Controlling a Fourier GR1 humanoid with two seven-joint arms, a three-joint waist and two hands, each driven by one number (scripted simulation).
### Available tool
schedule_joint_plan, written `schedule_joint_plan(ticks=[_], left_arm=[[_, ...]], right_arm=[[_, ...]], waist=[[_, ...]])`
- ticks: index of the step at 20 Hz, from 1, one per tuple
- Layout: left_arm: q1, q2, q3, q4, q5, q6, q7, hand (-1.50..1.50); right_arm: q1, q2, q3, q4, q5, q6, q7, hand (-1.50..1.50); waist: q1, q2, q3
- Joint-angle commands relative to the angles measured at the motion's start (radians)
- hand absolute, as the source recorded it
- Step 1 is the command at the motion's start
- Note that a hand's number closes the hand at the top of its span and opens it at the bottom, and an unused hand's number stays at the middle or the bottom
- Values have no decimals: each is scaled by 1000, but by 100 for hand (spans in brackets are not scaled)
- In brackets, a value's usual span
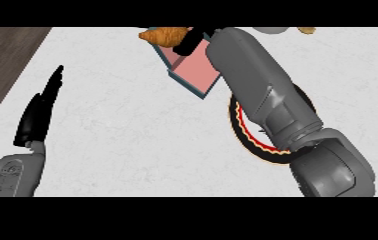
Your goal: Pick the croissant from the plate and place it in the cardboard box
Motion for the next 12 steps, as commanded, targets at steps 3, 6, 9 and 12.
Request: schedule_joint_plan(ticks=[3,6,9,12], left_arm=[[-28,-6,-11,-4,-6,0,8,0],[-28,-6,-4,-5,-3,2,26,0],[-25,-13,-11,19,-13,9,-13,0],[-37,-16,-7,5,-12,14,21,0]], right_arm=[[24,2,-28,60,-36,-6,3,-150],[4,2,-55,45,-70,-4,-26,-150],[24,2,-71,16,-86,-52,-103,-150],[42,2,-113,-13,-129,-101,-172,-150]], waist=[[32,13,0],[20,3,1],[15,9,1],[13,5,3]])
